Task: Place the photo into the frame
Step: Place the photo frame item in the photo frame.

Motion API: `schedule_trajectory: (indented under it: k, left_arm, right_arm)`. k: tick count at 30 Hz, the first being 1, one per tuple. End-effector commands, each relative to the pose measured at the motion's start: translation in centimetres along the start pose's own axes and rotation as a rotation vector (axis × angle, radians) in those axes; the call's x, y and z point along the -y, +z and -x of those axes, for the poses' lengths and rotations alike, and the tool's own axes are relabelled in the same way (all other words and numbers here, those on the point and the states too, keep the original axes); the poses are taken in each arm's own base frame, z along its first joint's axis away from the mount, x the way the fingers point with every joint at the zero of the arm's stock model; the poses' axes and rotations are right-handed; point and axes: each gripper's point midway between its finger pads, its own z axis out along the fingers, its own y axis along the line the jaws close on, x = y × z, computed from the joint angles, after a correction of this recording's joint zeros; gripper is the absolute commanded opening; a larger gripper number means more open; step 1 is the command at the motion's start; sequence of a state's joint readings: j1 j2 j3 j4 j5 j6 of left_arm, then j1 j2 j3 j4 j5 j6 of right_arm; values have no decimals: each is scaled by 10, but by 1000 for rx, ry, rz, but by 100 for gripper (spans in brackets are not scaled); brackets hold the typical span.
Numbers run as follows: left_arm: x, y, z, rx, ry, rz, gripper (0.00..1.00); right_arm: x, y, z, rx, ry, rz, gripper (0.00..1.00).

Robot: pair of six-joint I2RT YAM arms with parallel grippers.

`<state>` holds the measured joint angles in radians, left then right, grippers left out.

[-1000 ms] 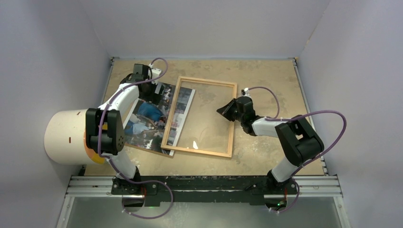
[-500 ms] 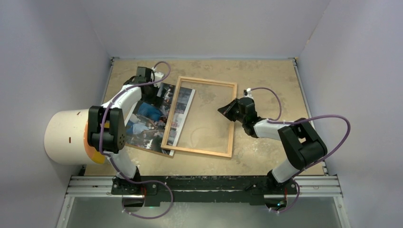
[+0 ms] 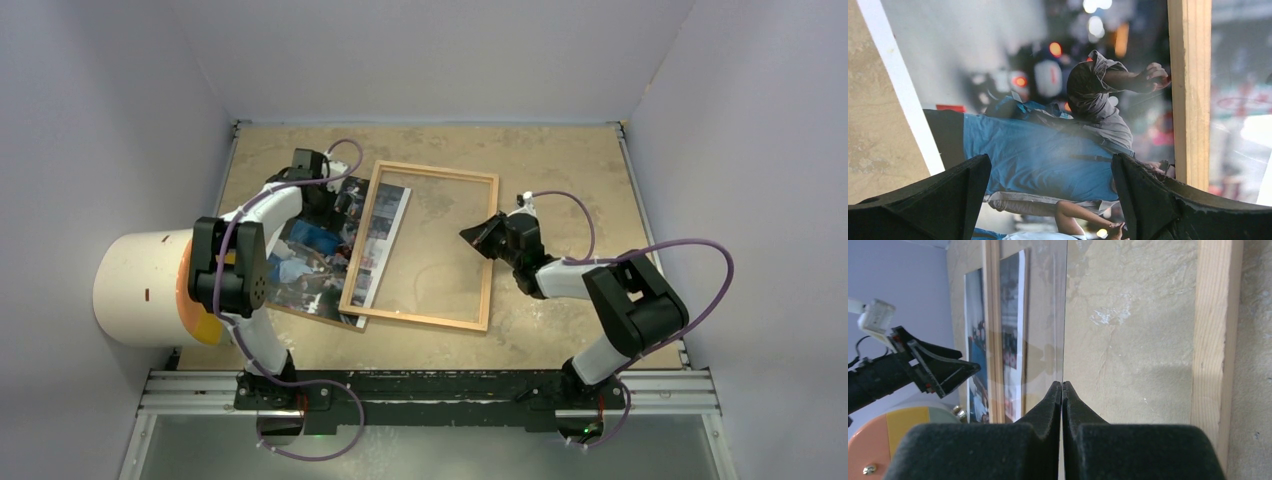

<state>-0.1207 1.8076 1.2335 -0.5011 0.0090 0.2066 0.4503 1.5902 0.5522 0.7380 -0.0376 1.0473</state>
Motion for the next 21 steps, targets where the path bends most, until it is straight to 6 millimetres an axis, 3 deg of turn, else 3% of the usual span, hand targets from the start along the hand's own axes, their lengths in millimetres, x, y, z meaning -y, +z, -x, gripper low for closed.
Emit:
schedule_trajectory:
  k: [1,7,21]
  left_arm:
    - [0,5,3,15,33,7,97]
    - [2,10,1,9,36,4,97]
    - [9,20,-8,-16,56,16,96]
  right_arm:
    - [-38,-7,23,95,-22,162,0]
    - [-43,-10,24,100,-14,193,0]
    - [-31,-12,20,104,12,161,0]
